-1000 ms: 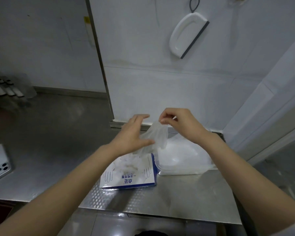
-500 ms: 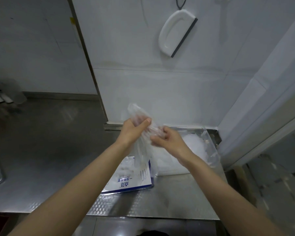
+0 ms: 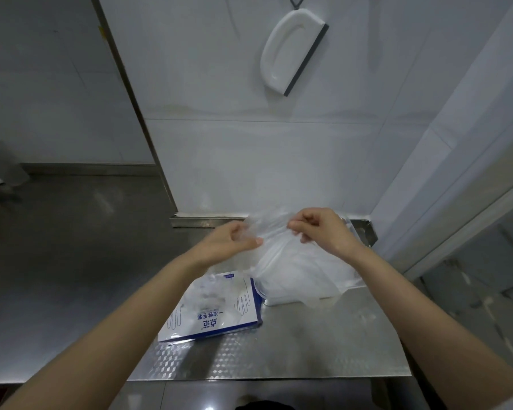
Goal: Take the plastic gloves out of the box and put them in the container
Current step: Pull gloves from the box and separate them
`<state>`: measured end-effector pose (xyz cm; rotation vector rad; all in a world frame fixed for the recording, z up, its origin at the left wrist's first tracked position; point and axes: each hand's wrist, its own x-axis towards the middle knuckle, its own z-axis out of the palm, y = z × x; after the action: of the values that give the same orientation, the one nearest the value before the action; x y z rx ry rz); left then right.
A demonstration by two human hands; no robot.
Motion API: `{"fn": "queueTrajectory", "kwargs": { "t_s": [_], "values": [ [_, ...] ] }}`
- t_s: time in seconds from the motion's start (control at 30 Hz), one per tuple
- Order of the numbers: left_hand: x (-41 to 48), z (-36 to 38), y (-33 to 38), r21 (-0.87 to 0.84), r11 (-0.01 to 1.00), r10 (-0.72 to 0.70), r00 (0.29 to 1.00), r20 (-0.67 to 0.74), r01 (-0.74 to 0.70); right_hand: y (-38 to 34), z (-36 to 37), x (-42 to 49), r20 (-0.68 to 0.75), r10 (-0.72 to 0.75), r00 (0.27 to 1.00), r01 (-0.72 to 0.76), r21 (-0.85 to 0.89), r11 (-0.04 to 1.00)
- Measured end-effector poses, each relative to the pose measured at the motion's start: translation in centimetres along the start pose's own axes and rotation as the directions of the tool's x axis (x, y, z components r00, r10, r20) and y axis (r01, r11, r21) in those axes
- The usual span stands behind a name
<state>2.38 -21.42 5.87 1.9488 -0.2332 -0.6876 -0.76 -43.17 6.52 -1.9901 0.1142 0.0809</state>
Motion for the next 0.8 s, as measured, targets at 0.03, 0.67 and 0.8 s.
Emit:
{"fn": "queueTrajectory", "kwargs": {
  "t_s": [0.03,0.67,0.8],
  "values": [
    [0.0,0.2,0.7,-0.003,1.000,0.024,0.999,0.032,-0.024,-0.3,-0.1,-0.1,0.049,-0.008,0.999,0.010,-0.029,1.000],
    [3.0,1.0,7.0,0.060,0.809,0.550,0.717,-0.429,-0.584,-2.8,-5.1,-0.4,-0.463,-0.629,0.625,0.424,-0.474,0.771],
    [2.5,1.1,3.4,0.252,0.749,0.662,0.697,-0.274,-0.613,1.2,-4.4,-1.5,-0.273,-0.716,0.643,0.460,-0.610,0.645]
  ]
}}
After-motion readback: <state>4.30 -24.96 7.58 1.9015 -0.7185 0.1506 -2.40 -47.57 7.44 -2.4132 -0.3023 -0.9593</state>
